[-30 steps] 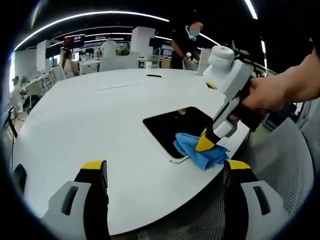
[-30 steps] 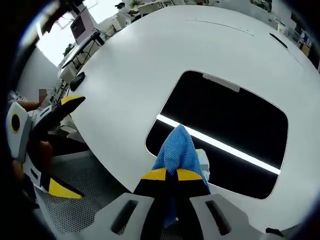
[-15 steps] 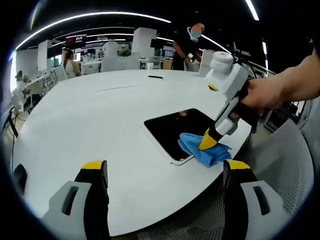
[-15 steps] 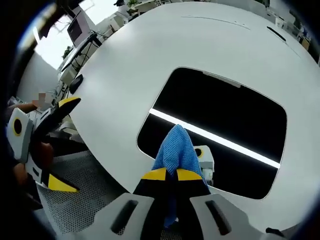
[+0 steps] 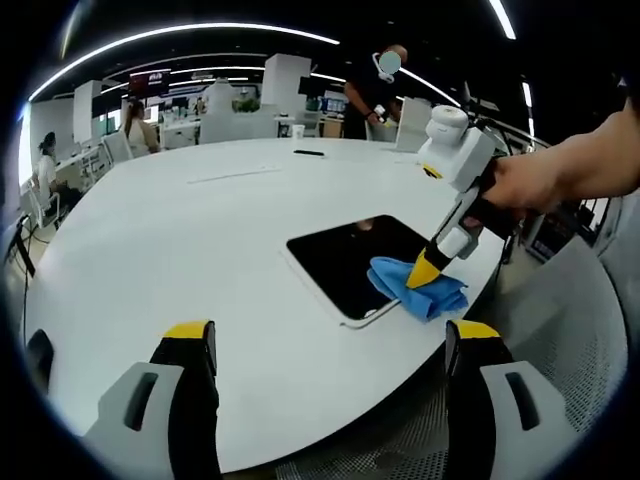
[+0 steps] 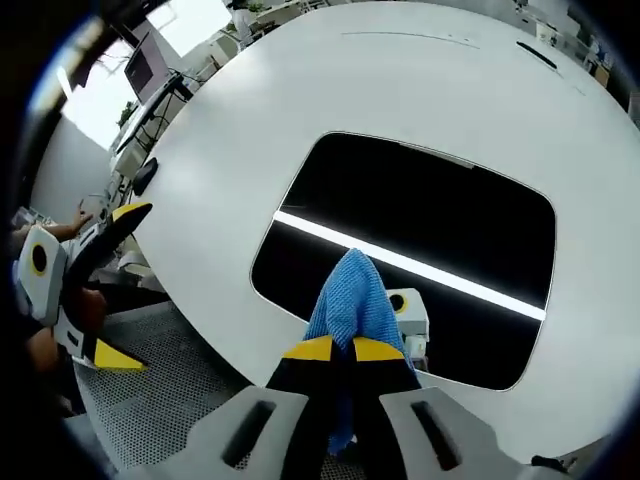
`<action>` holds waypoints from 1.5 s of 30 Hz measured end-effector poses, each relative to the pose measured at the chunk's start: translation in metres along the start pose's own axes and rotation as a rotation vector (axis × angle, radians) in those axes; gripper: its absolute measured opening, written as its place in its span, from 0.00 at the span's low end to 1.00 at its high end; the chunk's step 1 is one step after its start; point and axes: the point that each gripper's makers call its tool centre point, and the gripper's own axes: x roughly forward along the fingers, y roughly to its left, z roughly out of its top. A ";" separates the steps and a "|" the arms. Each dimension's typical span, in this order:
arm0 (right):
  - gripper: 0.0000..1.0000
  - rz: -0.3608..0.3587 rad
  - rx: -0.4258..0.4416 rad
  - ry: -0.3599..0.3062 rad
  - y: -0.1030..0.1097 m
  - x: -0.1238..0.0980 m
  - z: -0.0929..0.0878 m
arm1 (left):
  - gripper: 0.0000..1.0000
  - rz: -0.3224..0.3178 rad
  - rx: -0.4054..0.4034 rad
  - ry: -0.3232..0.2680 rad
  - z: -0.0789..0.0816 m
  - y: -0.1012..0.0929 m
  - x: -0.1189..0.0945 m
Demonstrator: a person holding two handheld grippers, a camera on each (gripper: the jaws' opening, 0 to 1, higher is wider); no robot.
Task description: Wipe the mirror surface with the cleaning cloth until all visible marks leave the cleaned area.
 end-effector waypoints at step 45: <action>0.00 -0.055 -0.025 0.018 -0.025 0.010 0.043 | 0.94 -0.003 -0.015 -0.013 0.001 -0.001 -0.002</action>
